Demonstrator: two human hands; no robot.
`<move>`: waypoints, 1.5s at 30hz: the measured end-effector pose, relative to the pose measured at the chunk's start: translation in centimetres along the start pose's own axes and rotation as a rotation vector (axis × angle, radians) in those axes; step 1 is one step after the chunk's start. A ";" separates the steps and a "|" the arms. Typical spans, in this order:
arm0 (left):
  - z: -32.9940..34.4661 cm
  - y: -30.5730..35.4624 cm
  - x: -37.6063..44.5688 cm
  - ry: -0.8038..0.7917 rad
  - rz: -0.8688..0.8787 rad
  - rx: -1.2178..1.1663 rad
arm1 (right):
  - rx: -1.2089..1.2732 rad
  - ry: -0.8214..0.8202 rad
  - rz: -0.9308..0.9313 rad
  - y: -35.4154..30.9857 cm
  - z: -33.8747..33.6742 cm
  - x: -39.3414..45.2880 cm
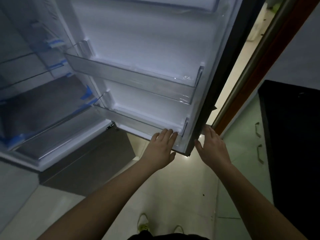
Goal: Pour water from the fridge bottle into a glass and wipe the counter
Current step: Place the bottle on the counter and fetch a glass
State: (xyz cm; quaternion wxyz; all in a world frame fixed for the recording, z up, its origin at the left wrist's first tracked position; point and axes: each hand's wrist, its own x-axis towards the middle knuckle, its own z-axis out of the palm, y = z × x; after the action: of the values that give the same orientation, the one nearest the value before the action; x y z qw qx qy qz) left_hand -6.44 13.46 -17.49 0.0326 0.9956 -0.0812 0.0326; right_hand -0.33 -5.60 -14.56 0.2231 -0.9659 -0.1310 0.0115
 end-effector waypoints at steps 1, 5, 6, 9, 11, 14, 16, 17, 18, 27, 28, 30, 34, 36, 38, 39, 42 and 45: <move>-0.1 0.1 -0.3 0.012 -0.006 0.002 | 0.013 -0.005 0.001 0.4 0.0 0.2; -0.2 0.9 -1.9 0.016 -0.076 0.000 | 0.184 -0.006 -0.012 1.2 -0.2 1.0; -0.3 1.0 -2.3 0.014 -0.085 -0.004 | 0.238 0.013 -0.028 1.3 -0.3 1.1; -0.5 1.6 -3.8 -0.030 -0.140 -0.006 | 0.358 0.015 -0.081 1.0 -0.1 1.4; -0.5 1.6 -4.8 -0.049 -0.167 -0.020 | 0.416 0.008 -0.064 1.0 0.7 1.1; -0.6 1.3 -6.6 -0.039 -0.185 -0.044 | 0.447 0.043 -0.060 0.8 1.9 0.1; -0.6 0.9 -7.7 -0.034 -0.193 -0.055 | 0.431 0.060 -0.057 0.7 2.7 -0.9; -0.6 0.7 -8.3 -0.026 -0.195 -0.069 | 0.420 0.071 -0.063 0.6 3.1 -1.4; -0.7 0.5 -9.0 -0.018 -0.197 -0.087 | 0.410 0.079 -0.071 0.5 3.3 -2.1; -1.2 -1.7 -16.6 -0.033 -0.286 -0.080 | 0.366 0.131 -0.228 -2.3 6.0 -9.1; -1.3 -1.9 -17.7 -0.046 -0.301 -0.092 | 0.374 0.127 -0.232 -2.6 6.3 -9.8; -2.2 -2.1 -19.5 -0.020 -0.330 -0.106 | 0.405 0.117 -0.245 -3.4 6.7 -11.1; -5.1 -1.7 -23.1 0.316 -0.220 -0.125 | 0.394 0.080 -0.309 -5.7 7.5 -13.2; -7.2 -1.2 -24.5 0.487 -0.156 -0.083 | 0.370 0.088 -0.372 -7.1 8.0 -14.4; -9.7 -1.0 -25.4 0.594 -0.126 -0.050 | 0.339 0.082 -0.426 -8.8 8.7 -15.6; -10.8 -1.1 -25.8 0.631 -0.112 -0.034 | 0.326 0.071 -0.441 -9.6 8.9 -16.2; -13.6 -1.5 -27.0 0.650 -0.093 0.036 | 0.308 0.025 -0.492 -12.2 9.6 -17.6; -15.4 -1.9 -28.3 0.639 -0.111 0.075 | 0.295 -0.035 -0.555 -15.0 10.4 -18.5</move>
State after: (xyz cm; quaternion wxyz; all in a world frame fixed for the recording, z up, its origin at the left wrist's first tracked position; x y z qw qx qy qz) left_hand -34.90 20.91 -4.21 0.0217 0.9383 -0.0114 0.3448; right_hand -22.74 7.09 -18.02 0.3530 -0.8502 -0.3902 -0.0145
